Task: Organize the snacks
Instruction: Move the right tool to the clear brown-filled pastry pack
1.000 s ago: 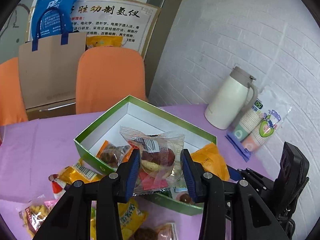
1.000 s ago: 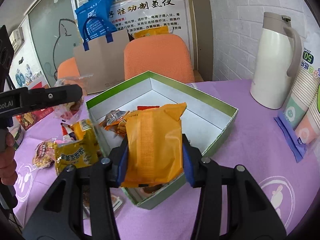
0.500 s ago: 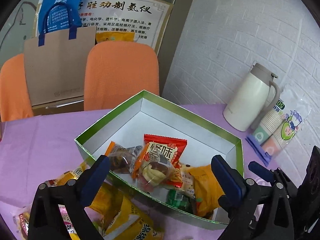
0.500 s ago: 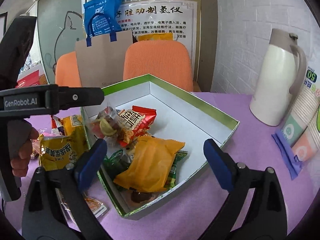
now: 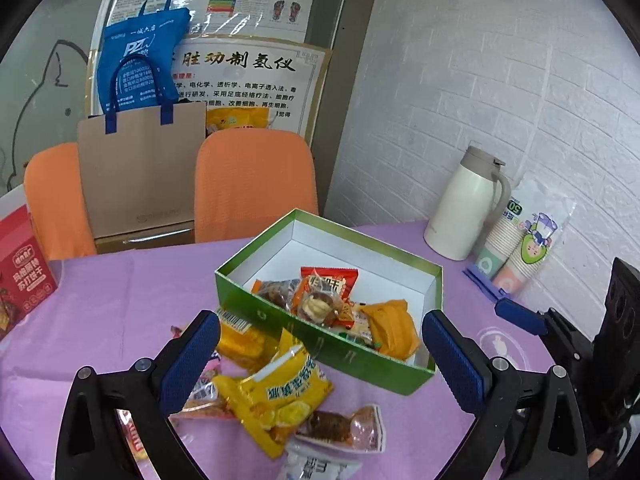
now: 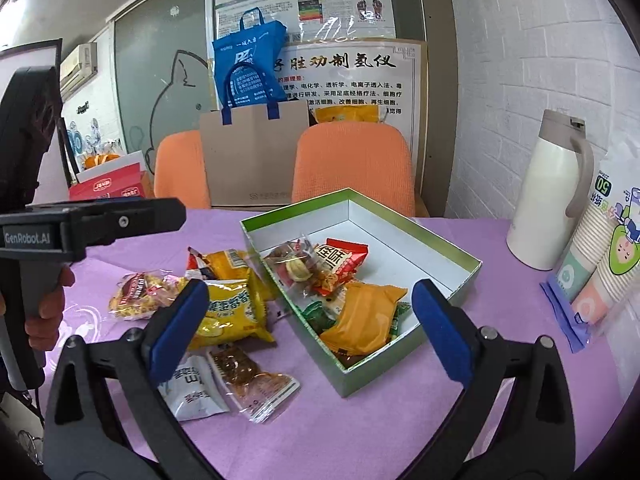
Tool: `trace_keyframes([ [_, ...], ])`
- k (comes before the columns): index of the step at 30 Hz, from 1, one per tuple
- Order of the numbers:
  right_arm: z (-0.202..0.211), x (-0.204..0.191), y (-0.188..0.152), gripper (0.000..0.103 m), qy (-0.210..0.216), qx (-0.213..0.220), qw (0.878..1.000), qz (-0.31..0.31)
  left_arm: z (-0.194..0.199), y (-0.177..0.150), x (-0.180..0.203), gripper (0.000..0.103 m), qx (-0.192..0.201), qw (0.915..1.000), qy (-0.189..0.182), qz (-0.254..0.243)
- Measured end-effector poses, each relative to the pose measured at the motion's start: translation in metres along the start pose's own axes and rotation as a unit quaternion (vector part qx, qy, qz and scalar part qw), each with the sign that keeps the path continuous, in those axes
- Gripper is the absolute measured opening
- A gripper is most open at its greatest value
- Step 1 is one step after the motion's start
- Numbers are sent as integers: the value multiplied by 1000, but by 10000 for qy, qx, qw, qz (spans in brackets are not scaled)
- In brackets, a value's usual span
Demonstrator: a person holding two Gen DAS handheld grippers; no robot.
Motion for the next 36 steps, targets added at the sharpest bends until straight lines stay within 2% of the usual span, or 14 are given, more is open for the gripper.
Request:
trace_keyframes([
  [4,21,-9,-15,102,170,22,9998,-48,24,-31,-9,103,-173,9998,-101,-10],
  [8,29,-16,-36,102,293,-146,9994,-84,31,-71,-23,103,-499,9986,-76,171],
  [15,0,-25,-71,102,665,-967,9931,69,41,-132,-48,102,-811,9945,-323,584],
  [17,-10,-29,-74,97,783,-1084,9910,108,45,-143,-56,102,-831,9936,-288,704],
  [22,-47,-41,-72,76,1086,-1344,9847,212,61,-159,-74,103,-805,9934,-46,818],
  [27,-87,-50,-63,73,1247,-1587,9788,346,75,-163,-95,102,-711,9925,155,978],
  [30,-108,-54,-61,67,1297,-1744,9751,435,79,-164,-106,102,-693,9911,205,1122],
  [35,-126,-55,-67,65,1382,-1999,9690,436,78,-167,-115,102,-697,9900,194,1213],
  [36,-127,-54,-68,55,1379,-2026,9685,430,77,-167,-115,102,-709,9898,192,1220],
])
Point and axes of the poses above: each gripper's, at about its wrist camera, not at the fingertips, and z roughly against the way its jaws point, x to its right, y to its top, the point moved 1 cm from there along -z, roughly the way its jaws point, and after that the axes turned 4 degrees about z, right-handed, at the moved point
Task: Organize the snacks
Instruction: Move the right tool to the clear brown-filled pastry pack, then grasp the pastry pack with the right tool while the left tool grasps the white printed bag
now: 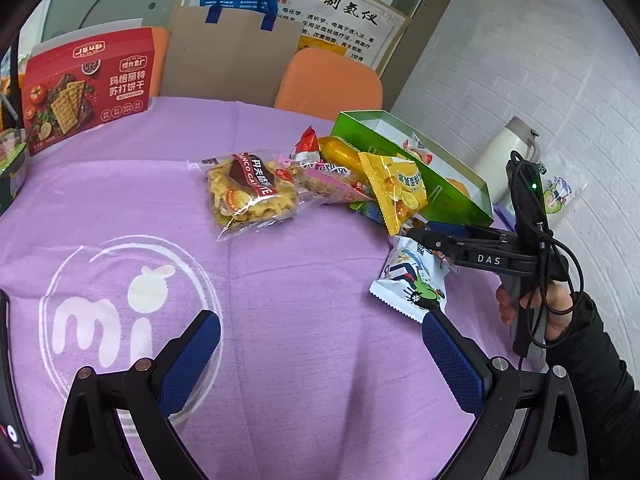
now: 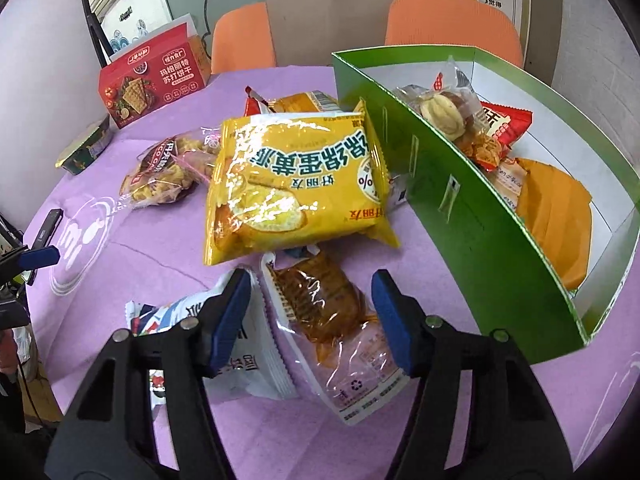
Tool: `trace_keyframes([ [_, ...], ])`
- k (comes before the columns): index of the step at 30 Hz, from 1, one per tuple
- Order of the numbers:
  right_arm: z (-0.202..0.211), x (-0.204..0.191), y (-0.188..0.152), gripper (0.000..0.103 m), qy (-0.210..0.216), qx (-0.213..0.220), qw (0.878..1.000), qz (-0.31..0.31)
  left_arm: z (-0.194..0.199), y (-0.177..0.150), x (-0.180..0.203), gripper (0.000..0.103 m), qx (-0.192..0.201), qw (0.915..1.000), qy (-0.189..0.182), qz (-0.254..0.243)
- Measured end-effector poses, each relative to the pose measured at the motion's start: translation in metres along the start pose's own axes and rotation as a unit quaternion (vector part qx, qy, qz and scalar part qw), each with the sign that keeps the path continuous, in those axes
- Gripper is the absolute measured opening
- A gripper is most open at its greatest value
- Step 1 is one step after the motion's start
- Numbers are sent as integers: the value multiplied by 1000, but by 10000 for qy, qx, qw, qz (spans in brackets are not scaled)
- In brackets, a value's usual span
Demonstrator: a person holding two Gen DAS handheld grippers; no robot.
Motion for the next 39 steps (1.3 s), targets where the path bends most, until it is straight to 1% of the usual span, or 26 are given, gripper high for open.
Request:
trace_keyframes([
  [3,5,2,-4,48,-103,0,9999,-8,-3,0,1,102,-32,10000,-39,15],
  [4,9,1,-6,44,-179,11,9998,28,-5,0,4,102,-53,9999,-86,-18],
  [6,18,0,-10,40,-349,68,9993,60,-7,1,11,102,-80,9997,-183,-137],
  [7,25,1,-13,39,-442,93,9990,66,-8,1,17,102,-88,9994,-246,-240],
  [12,45,3,-39,39,-572,84,9983,5,-18,3,45,102,-180,9969,-454,-616],
  [17,66,9,-64,45,-675,145,9975,-152,-33,8,76,102,-265,9914,-767,-1022],
  [18,70,10,-70,50,-660,136,9976,-176,-38,10,83,102,-299,9891,-863,-1158],
  [19,73,11,-73,57,-667,134,9975,-190,-44,12,90,102,-329,9867,-919,-1301],
  [21,77,11,-78,63,-726,147,9971,-188,-54,18,102,102,-347,9827,-996,-1521],
  [22,78,11,-80,63,-749,152,9969,-181,-61,21,108,102,-396,9800,-1060,-1638],
  [24,79,13,-81,63,-745,161,9969,-206,-73,25,114,102,-498,9781,-1024,-1741],
  [26,79,14,-82,63,-721,168,9970,-230,-86,26,115,102,-624,9791,-866,-1732],
  [28,78,15,-84,63,-695,162,9972,-238,-94,22,114,102,-726,9798,-837,-1667],
  [30,76,16,-86,63,-677,148,9972,-283,-97,18,112,102,-771,9808,-803,-1602],
  [33,72,17,-89,63,-618,89,9974,-352,-98,13,108,101,-753,9804,-700,-1679],
  [34,71,17,-90,63,-617,77,9974,-363,-98,12,108,99,-748,9799,-662,-1727],
  [35,70,16,-91,63,-607,73,9975,-363,-99,11,108,95,-759,9791,-628,-1779],
  [38,70,15,-92,63,-632,76,9974,-342,-102,8,107,80,-896,9766,-648,-1846],
  [39,70,14,-91,63,-628,69,9974,-343,-102,6,107,80,-921,9762,-645,-1857],
])
Point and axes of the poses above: each gripper's, at about its wrist camera, not at the fingertips, and z roughly against the way its jaws point, x to its right, y to its top, the point moved 1 cm from there along -z, roughly the way its jaws point, and after that the axes turned 4 degrees about z, right-handed, at the moved point
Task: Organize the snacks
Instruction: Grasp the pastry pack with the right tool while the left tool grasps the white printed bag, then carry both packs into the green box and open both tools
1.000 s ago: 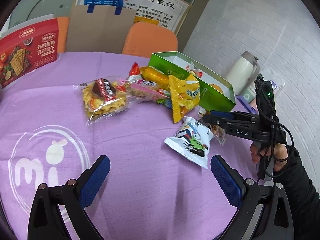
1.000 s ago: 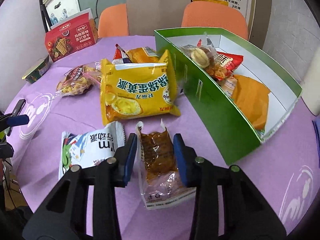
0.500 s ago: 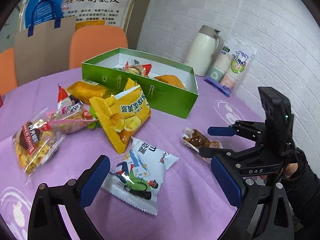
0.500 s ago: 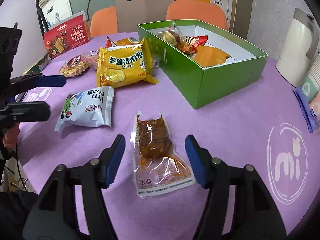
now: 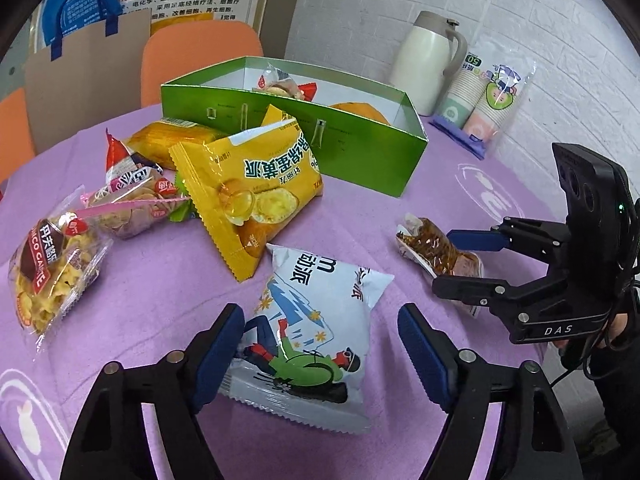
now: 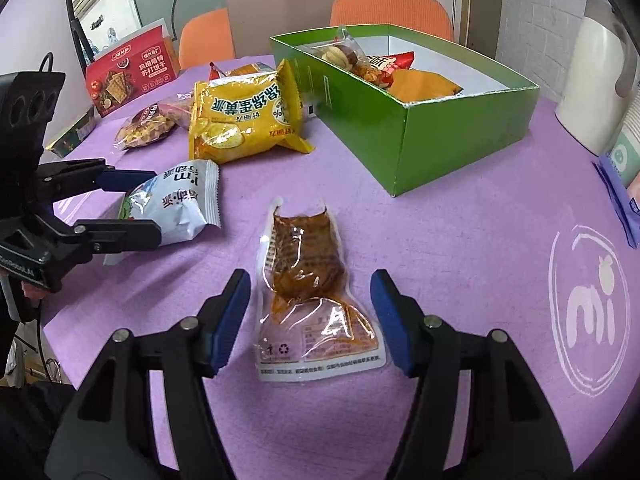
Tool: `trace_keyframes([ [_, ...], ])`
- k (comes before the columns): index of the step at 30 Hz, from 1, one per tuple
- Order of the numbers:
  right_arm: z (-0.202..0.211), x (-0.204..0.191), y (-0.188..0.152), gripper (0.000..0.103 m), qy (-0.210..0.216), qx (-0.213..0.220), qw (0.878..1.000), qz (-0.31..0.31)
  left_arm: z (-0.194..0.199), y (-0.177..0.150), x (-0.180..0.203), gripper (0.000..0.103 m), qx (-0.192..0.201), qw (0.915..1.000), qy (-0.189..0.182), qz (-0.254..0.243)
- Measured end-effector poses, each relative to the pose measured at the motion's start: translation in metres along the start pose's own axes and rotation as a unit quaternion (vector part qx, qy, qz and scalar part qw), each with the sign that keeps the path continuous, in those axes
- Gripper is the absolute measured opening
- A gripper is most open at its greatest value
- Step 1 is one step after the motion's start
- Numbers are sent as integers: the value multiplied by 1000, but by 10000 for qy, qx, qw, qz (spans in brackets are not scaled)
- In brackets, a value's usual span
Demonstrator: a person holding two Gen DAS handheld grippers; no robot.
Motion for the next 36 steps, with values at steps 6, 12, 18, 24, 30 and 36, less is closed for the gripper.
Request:
trace_keyframes([
  [6,-1,-3,1,63,-54,-47,10000,-17,-5,-3,-6,80,-46,9999,6,120],
  [12,0,-5,2,63,-137,-33,9999,-46,-5,-4,-7,77,-16,9999,106,124],
  [18,-3,-8,1,50,-362,1,9993,34,-10,-4,4,62,-2,9994,354,8],
  [24,3,-10,1,42,-394,144,9991,117,-4,-2,7,59,-27,9994,200,285],
  [30,39,-8,14,40,-249,708,9972,62,31,15,26,59,380,9992,-32,148],
  [36,69,8,46,40,-474,1285,9906,-29,60,66,40,59,965,9951,-186,120],
])
Point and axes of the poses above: each gripper's, at about its wrist camera, not at the fingertips, and z roughly against the way its jaws point, x to its right, y to its top, the point moved 1 cm from there along -z, roughly the way its jaws point, and after that the axes turned 4 degrees about z, right-handed, at the moved point
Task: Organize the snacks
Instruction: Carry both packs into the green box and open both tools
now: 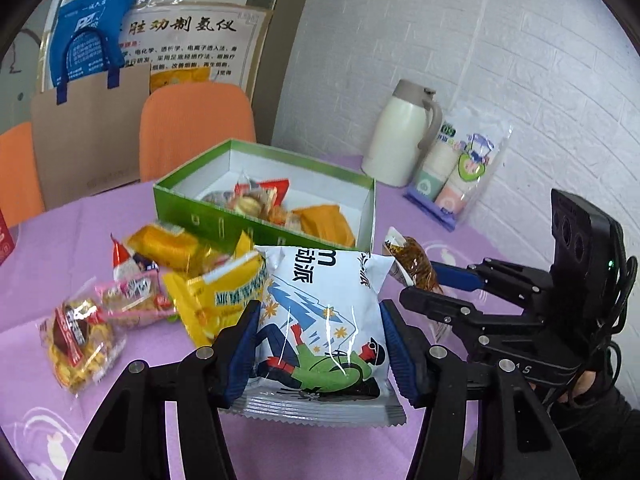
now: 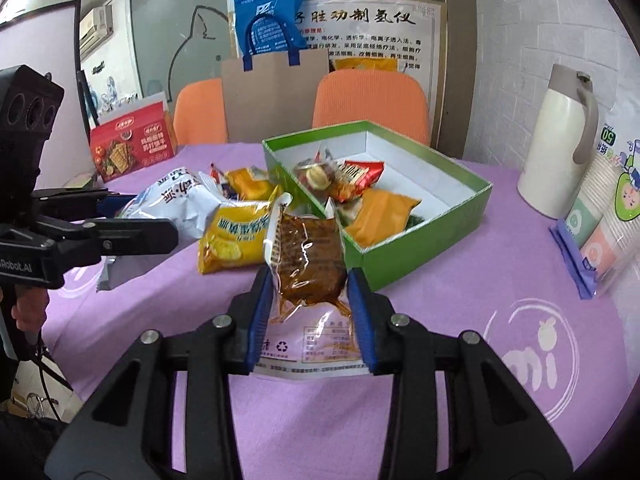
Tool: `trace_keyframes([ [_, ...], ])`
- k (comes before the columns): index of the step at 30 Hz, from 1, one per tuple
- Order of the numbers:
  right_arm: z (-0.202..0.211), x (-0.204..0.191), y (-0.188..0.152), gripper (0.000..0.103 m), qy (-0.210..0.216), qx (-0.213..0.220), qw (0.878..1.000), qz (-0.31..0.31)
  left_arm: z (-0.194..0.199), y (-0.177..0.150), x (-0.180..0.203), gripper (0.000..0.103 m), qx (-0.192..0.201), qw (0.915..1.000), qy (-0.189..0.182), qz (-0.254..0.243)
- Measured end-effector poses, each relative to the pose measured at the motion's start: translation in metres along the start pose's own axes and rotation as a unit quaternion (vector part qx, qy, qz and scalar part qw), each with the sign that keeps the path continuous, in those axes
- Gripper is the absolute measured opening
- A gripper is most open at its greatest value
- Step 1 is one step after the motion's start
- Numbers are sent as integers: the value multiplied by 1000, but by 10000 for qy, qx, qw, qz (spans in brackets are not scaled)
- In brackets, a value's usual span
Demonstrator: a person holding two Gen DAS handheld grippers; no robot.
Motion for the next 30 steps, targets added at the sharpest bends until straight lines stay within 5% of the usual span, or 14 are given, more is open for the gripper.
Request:
trace_keyframes([
  [11,-45,72,48,40,-493,218,9947,-873,-64,101,-8,59,292,9986,172,406],
  [20,-96,100,56,43,-648,133,9929,-993,-132,114,-32,59,53,9972,484,573],
  [22,-106,97,56,50,-728,93,9940,-810,-139,109,-37,64,71,9969,552,560],
  [23,-107,95,56,53,-768,117,9947,-678,-140,107,-39,80,107,9967,579,557],
  [24,-108,92,55,70,-812,131,9951,-546,-140,106,-39,95,160,9960,664,574],
  [25,-107,89,55,92,-924,167,9946,-444,-136,105,-40,99,280,9944,830,597],
  [26,-103,85,54,98,-987,259,9941,-365,-133,105,-40,103,373,9932,939,584],
  [30,-89,79,56,100,-985,414,9940,-248,-122,105,-37,103,388,9928,1079,339],
])
Point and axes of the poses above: each gripper's, at about its wrist camera, not at the fingertips, and z roughly against the way its jaws point, x to its right, y to its top, the point moved 1 cm from there along -z, roughly the way its jaws point, and after that the axes turned 4 degrees about z, right-handed, at the moved point
